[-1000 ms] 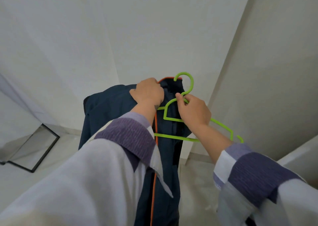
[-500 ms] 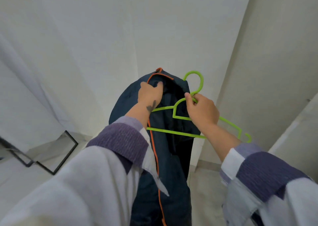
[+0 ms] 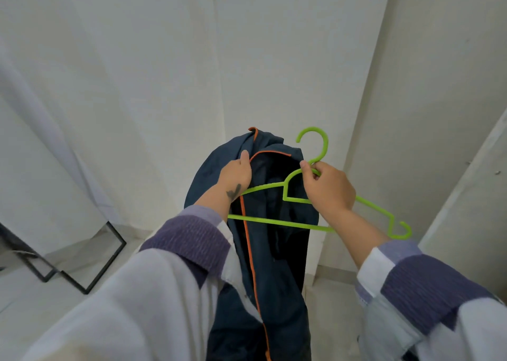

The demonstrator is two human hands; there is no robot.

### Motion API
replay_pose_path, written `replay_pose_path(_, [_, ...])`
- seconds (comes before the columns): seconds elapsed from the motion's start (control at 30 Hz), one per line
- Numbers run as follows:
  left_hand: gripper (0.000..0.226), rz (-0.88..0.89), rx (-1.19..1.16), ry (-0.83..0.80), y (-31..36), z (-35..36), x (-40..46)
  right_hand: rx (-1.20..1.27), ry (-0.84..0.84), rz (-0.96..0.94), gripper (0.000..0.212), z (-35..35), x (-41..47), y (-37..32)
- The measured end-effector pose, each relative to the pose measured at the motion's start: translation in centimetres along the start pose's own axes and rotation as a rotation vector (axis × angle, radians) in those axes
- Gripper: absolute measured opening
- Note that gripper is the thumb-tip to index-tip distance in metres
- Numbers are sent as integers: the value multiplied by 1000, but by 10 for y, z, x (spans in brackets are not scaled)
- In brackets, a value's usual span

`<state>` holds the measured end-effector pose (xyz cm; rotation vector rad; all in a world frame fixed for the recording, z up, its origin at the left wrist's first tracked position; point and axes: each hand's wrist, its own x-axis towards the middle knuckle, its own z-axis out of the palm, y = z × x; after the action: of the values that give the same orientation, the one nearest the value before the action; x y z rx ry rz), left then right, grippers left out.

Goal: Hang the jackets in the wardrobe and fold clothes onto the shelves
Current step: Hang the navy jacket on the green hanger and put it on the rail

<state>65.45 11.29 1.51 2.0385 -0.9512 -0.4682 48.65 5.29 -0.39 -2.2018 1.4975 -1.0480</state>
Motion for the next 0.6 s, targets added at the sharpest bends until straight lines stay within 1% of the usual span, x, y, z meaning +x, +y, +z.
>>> replay_pose_path(0.1, [50, -29, 117, -41, -2, 0, 11, 13, 1, 7, 48, 2, 2, 1])
replay_pose_path(0.17, [37, 19, 215, -52, -3, -1, 22, 22, 3, 17, 47, 6, 6, 2])
replay_pose_path(0.23, [21, 103, 260, 28, -2, -1, 35, 25, 7, 17, 47, 12, 13, 3])
replay_pose_path(0.27, [14, 135, 256, 95, 1, -1, 42, 27, 9, 11, 47, 15, 18, 4])
replay_pose_path(0.3, [11, 155, 238, 168, 6, -1, 49, 29, 9, 2, 46, 18, 22, 5])
replay_pose_path(0.33, [17, 163, 212, 231, 13, 1, 58, 33, 10, -4, 45, 21, 27, 5])
replay_pose_path(0.4, [37, 142, 215, 283, 25, 6, 78, 42, 10, -10, 45, 29, 37, 7])
replay_pose_path(0.43, [49, 108, 267, 270, 29, 10, 87, 49, 8, -15, 45, 33, 41, 8])
replay_pose_path(0.5, [70, 23, 373, 183, 30, 21, 105, 66, -5, -27, 44, 42, 49, 10])
replay_pose_path(0.53, [75, -1, 398, 130, 27, 28, 113, 73, -13, -34, 44, 47, 52, 12])
replay_pose_path(0.57, [73, -1, 404, 92, 22, 34, 120, 76, -23, -39, 44, 51, 54, 14])
replay_pose_path(0.6, [65, 17, 397, 71, 16, 40, 125, 74, -32, -41, 44, 55, 56, 16])
